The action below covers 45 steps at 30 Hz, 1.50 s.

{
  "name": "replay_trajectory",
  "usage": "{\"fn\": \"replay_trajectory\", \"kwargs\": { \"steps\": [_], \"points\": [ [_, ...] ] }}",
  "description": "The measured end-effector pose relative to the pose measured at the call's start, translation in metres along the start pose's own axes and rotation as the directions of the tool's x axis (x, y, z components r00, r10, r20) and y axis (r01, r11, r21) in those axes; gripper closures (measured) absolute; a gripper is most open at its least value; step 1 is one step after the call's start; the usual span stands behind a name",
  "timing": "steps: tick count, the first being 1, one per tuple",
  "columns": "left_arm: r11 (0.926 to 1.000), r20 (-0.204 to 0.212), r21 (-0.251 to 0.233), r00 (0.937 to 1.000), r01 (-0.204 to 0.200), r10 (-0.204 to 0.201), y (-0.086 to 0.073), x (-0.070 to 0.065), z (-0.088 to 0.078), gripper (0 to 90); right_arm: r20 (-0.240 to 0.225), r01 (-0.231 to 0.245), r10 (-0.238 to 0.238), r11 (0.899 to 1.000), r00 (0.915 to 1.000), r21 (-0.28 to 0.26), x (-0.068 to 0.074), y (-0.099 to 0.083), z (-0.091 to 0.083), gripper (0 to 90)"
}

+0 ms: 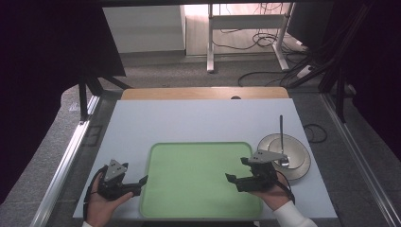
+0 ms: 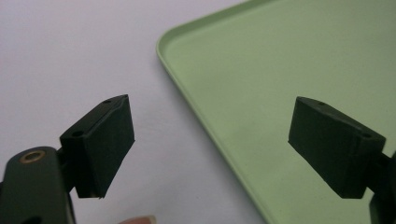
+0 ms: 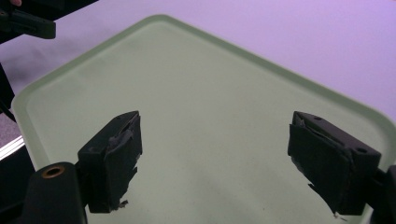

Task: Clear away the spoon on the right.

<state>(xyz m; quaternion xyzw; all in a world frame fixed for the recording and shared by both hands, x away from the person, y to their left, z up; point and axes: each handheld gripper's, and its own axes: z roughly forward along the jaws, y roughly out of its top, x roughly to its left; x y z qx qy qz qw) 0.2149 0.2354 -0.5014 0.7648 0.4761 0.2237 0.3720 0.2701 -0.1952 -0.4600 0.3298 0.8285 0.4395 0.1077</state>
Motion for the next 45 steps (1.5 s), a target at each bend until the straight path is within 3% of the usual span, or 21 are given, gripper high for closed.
{"fn": "replay_trajectory", "kwargs": {
  "steps": [8, 12, 16, 18, 27, 35, 45],
  "points": [
    [0.9999, 0.016, 0.012, 0.9999, 0.002, -0.002, -0.003, -0.004, -0.001, 13.9, -0.01, 0.03, -0.03, 0.999, 0.9995, 0.013, 0.004, -0.001, 0.005, 16.8],
    [0.9998, 0.024, 0.004, 0.9995, -0.02, 0.02, -0.006, -0.004, -0.005, 14.0, -0.009, 0.051, -0.051, 0.998, 0.9987, 0.037, 0.007, -0.001, 0.009, 17.5],
    [1.0, 0.03, -0.006, 0.9995, 0.002, -0.001, -0.006, 0.0, -0.007, 14.1, -0.015, 0.032, -0.032, 0.998, 0.9994, 0.045, 0.01, 0.002, 0.011, 17.7],
    [1.0, 0.031, 0.002, 0.9995, -0.01, 0.01, -0.006, 0.0, -0.005, 14.1, -0.014, 0.027, -0.027, 0.998, 0.9995, 0.05, 0.01, 0.003, 0.01, 18.3],
    [0.9998, 0.024, 0.007, 0.9996, -0.016, 0.016, -0.007, 0.005, -0.003, 14.5, -0.02, 0.014, -0.014, 1.0, 0.9997, 0.027, 0.001, 0.007, 0.006, 24.8],
    [0.9998, 0.027, -0.002, 0.9995, -0.019, 0.019, -0.007, 0.005, -0.007, 14.6, -0.035, 0.037, -0.037, 0.999, 0.9987, 0.013, 0.003, 0.023, 0.0, 27.4],
    [0.9997, 0.019, 0.013, 0.9996, -0.021, 0.021, -0.008, 0.006, -0.005, 14.7, -0.041, 0.038, -0.037, 0.999, 0.9985, 0.017, -0.01, 0.041, -0.011, 29.2]
  ]
}}
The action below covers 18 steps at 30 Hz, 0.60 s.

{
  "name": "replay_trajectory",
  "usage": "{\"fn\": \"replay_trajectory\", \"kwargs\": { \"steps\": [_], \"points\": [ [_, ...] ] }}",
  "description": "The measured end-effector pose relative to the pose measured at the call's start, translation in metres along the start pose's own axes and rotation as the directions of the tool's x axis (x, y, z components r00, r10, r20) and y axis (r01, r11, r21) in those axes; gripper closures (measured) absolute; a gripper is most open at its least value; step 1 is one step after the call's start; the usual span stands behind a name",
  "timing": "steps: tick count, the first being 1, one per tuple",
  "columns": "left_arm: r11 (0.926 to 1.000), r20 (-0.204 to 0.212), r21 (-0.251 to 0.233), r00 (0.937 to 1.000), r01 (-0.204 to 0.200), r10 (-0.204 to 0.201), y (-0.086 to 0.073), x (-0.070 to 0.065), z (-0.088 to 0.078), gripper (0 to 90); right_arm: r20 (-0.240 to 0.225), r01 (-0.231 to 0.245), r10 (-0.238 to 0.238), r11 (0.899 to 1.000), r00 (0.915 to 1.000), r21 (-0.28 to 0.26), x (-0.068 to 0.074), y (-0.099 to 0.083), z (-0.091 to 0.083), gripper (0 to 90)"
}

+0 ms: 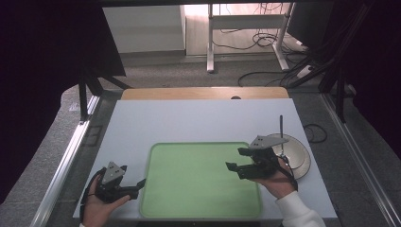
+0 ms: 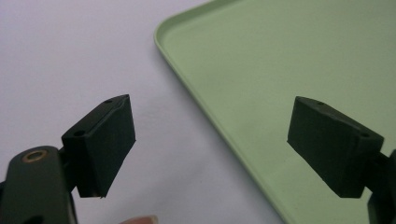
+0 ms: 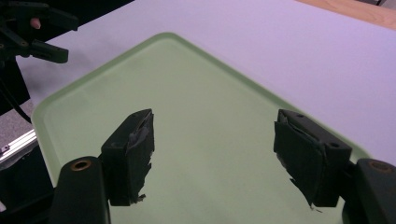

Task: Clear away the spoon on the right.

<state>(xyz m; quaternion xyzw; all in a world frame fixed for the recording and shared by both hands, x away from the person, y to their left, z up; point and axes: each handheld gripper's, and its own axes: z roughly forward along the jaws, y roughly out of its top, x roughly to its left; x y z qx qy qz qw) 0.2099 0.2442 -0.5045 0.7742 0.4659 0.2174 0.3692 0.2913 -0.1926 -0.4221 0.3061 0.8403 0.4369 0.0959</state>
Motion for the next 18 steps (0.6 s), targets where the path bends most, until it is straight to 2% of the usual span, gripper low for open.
{"fn": "replay_trajectory", "kwargs": {
  "steps": [3, 8, 12, 18],
  "points": [
    [0.9999, -0.004, -0.014, 1.0, 0.001, -0.001, 0.003, 0.001, -0.001, 14.8, 0.002, -0.015, 0.015, 1.0, 0.9999, -0.012, -0.009, 0.005, -0.007, 29.6],
    [0.9998, 0.003, -0.002, 0.9998, -0.018, 0.018, 0.004, -0.002, 0.003, 14.8, 0.016, -0.048, 0.049, 0.998, 0.9987, -0.035, -0.025, 0.016, -0.02, 31.6],
    [0.9999, 0.006, -0.002, 0.9999, -0.014, 0.014, 0.005, 0.0, 0.004, 15.0, 0.019, -0.075, 0.077, 0.995, 0.9969, -0.068, -0.037, 0.022, -0.027, 32.7],
    [0.9997, 0.011, 0.006, 0.9996, -0.025, 0.025, 0.006, -0.003, 0.009, 15.2, 0.031, -0.093, 0.096, 0.99, 0.9949, -0.104, -0.054, 0.03, -0.041, 31.5]
  ]
}}
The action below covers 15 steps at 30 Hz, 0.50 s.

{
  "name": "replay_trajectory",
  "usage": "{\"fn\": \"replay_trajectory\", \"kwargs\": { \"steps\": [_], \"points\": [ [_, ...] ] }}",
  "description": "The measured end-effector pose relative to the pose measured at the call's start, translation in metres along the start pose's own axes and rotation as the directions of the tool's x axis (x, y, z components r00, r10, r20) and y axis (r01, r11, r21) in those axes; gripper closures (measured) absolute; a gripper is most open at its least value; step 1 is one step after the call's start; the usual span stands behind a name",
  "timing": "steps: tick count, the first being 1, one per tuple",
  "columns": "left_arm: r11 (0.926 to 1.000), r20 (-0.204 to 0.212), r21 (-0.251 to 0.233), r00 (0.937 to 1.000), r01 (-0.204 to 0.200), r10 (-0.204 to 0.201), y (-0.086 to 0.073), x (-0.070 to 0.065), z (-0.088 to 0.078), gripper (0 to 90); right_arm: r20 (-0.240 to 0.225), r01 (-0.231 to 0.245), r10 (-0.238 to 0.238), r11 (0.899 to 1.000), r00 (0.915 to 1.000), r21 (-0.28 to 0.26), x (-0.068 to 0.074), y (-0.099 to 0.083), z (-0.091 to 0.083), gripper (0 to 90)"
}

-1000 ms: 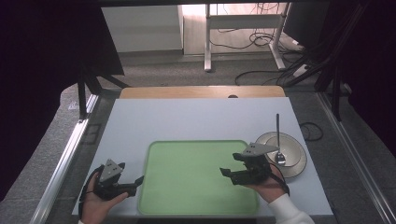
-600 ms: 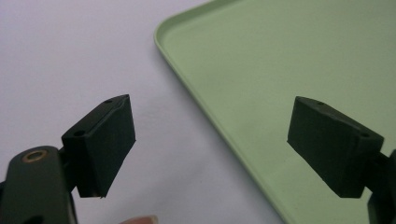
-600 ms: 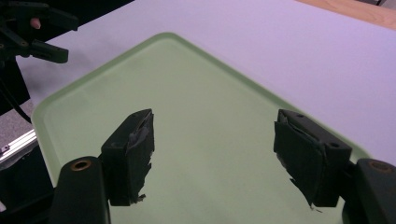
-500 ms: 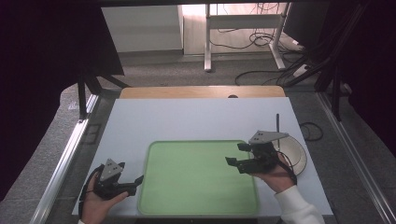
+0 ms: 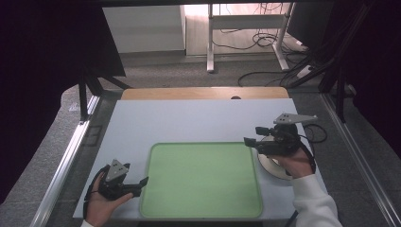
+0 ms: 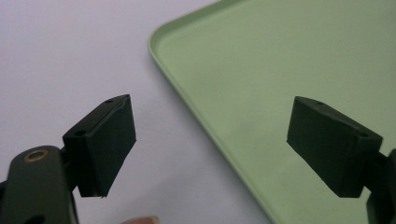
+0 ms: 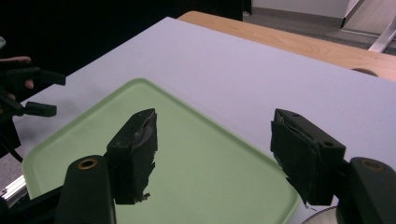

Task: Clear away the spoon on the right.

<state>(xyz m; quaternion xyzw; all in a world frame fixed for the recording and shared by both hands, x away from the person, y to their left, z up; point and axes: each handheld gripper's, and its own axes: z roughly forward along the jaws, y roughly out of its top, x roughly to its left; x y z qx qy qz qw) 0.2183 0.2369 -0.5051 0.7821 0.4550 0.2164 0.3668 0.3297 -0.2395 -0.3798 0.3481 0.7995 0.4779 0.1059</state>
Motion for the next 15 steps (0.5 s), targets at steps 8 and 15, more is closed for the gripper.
{"fn": "replay_trajectory", "kwargs": {
  "steps": [8, 15],
  "points": [
    [1.0, -0.003, 0.007, 1.0, -0.005, 0.005, 0.001, -0.002, 0.002, 15.2, 0.05, -0.03, 0.03, 1.0, 0.9983, -0.003, -0.023, -0.004, -0.014, 32.4],
    [1.0, -0.001, 0.005, 1.0, -0.006, 0.006, 0.0, -0.001, 0.002, 15.2, 0.089, -0.086, 0.087, 0.996, 0.9922, -0.023, -0.042, -0.01, -0.024, 33.5]
  ]
}}
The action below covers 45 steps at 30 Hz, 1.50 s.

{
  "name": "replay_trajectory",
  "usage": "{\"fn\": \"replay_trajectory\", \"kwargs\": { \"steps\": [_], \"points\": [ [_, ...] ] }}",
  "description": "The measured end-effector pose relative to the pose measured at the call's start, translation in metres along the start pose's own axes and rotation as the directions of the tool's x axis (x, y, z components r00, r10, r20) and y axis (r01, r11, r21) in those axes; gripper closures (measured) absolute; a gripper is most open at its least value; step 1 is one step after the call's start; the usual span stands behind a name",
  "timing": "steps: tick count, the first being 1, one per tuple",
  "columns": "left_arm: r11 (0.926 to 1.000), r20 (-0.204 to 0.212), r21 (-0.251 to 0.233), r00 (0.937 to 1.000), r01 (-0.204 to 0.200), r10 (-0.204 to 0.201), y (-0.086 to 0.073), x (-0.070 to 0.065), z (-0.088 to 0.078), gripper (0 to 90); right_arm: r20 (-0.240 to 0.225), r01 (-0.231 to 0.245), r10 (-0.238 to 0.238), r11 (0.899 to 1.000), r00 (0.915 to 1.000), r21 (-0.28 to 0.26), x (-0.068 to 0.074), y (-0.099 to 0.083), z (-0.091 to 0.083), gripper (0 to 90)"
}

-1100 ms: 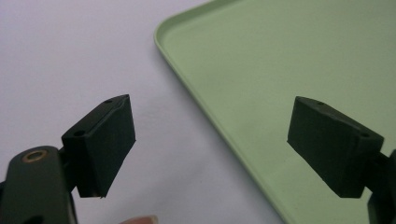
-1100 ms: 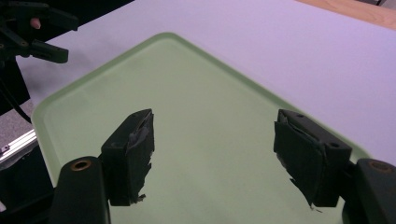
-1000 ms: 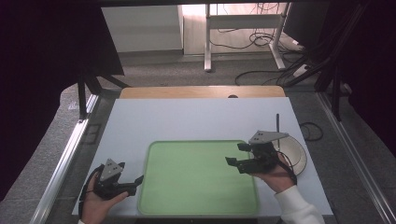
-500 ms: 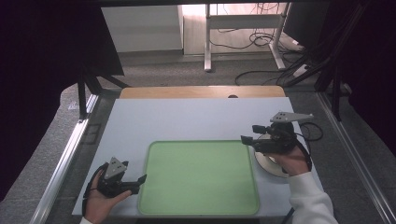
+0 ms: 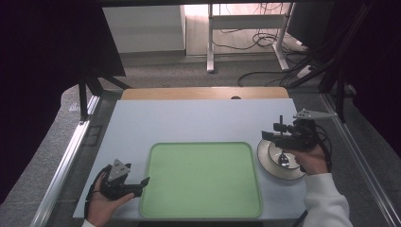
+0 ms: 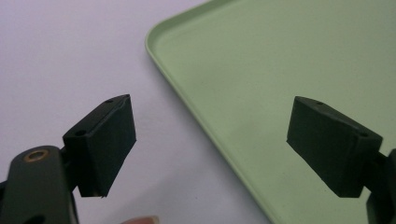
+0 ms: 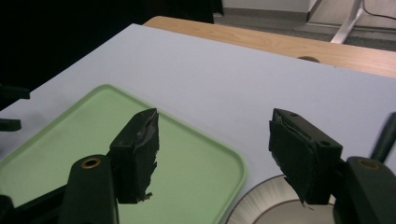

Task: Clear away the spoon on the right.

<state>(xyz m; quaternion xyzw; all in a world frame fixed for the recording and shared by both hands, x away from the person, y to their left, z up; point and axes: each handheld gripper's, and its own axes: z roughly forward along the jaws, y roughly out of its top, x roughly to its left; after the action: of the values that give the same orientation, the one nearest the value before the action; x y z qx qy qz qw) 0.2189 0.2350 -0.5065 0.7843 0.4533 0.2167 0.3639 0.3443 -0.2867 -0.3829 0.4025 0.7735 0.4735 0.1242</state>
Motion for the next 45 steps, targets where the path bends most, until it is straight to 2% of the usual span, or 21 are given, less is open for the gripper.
{"fn": "replay_trajectory", "kwargs": {
  "steps": [9, 11, 13, 15, 23, 29, 38, 45],
  "points": [
    [1.0, -0.001, 0.001, 1.0, 0.001, -0.001, -0.001, 0.002, 0.0, 15.2, 0.084, -0.064, 0.065, 0.998, 0.9943, -0.018, -0.032, -0.006, -0.007, 34.3],
    [1.0, -0.003, 0.0, 1.0, 0.003, -0.003, -0.001, 0.002, 0.0, 15.3, 0.087, -0.073, 0.074, 0.997, 0.9934, -0.019, -0.036, -0.007, -0.007, 34.5],
    [1.0, -0.009, -0.007, 0.9999, 0.005, -0.005, -0.001, 0.003, -0.001, 15.5, 0.092, -0.101, 0.102, 0.995, 0.9905, -0.024, -0.049, -0.008, -0.006, 34.6],
    [0.9999, -0.009, -0.01, 0.9999, 0.006, -0.006, 0.0, 0.003, -0.002, 15.5, 0.092, -0.119, 0.121, 0.993, 0.9884, -0.028, -0.055, -0.008, -0.005, 34.6],
    [1.0, -0.008, -0.006, 1.0, 0.004, -0.004, -0.001, 0.002, -0.001, 15.5, 0.135, -0.145, 0.145, 0.989, 0.9802, -0.008, -0.079, -0.01, 0.005, 37.0],
    [1.0, -0.006, 0.0, 1.0, 0.004, -0.004, -0.001, 0.003, 0.0, 15.5, 0.144, -0.171, 0.167, 0.985, 0.9754, 0.014, -0.094, -0.013, 0.015, 42.5],
    [1.0, -0.007, -0.001, 0.9999, 0.008, -0.008, -0.002, 0.004, -0.001, 15.5, 0.134, -0.189, 0.179, 0.98, 0.9747, 0.067, -0.104, -0.019, 0.029, 50.1],
    [1.0, -0.002, 0.004, 1.0, 0.007, -0.007, -0.002, 0.004, -0.001, 15.4, 0.12, -0.23, 0.218, 0.968, 0.9685, 0.096, -0.113, -0.027, 0.034, 57.3]
  ]
}}
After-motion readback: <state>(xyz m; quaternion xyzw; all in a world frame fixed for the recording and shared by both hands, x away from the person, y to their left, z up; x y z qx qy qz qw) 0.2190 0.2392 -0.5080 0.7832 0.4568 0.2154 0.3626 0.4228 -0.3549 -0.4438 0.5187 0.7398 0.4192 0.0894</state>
